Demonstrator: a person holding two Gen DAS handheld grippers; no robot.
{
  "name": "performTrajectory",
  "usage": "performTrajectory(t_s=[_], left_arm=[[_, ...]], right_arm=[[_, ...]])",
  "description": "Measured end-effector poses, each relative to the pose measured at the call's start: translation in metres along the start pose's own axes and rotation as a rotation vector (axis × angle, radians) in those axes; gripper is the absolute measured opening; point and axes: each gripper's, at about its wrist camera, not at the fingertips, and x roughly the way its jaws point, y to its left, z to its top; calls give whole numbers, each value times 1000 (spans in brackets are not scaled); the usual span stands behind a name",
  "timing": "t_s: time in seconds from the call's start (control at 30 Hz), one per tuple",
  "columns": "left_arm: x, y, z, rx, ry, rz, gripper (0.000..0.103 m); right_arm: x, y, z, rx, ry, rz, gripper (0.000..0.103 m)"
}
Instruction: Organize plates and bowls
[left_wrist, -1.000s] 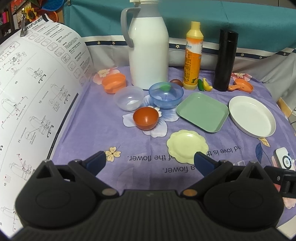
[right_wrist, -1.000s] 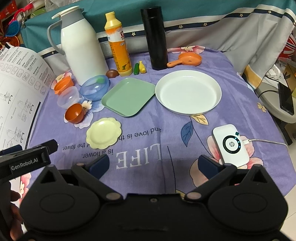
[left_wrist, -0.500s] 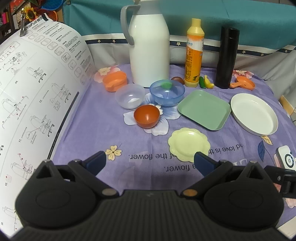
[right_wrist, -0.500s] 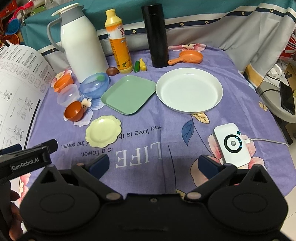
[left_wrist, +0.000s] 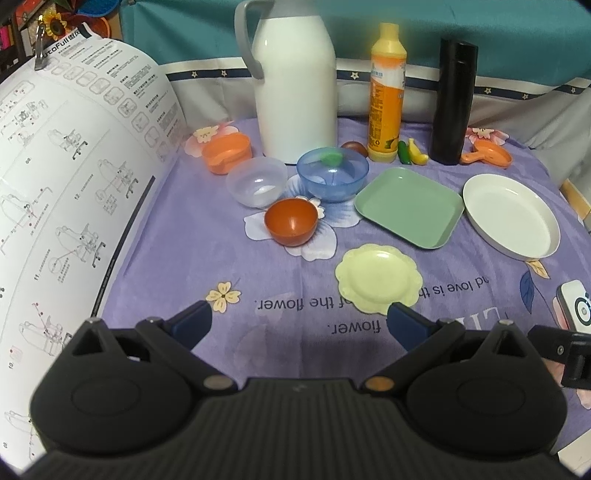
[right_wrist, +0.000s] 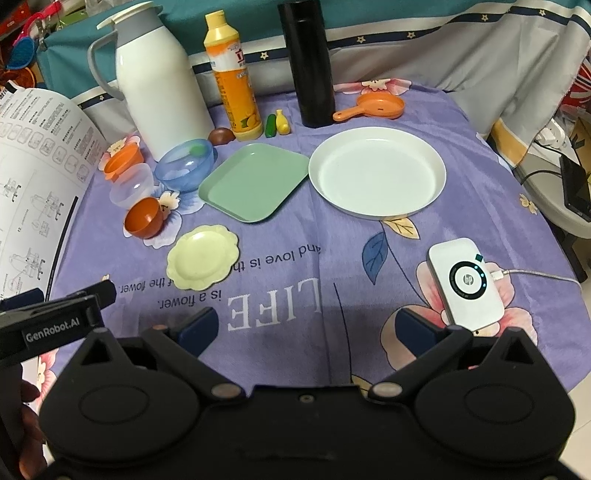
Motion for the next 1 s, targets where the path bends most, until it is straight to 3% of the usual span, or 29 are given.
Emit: performTrajectory(t_s=[0.67,0.83,1.0], left_arm=[[28,-16,-4,28,62,-20,103],[39,-28,0,57,65,-33,103],[52,-42,12,61,64,-91,103]], right_arm=[[24,-26,-2,78,30,13,103],[25,-32,2,45,-41,46,103],[36,-43,23,-45,-108,-9,103]])
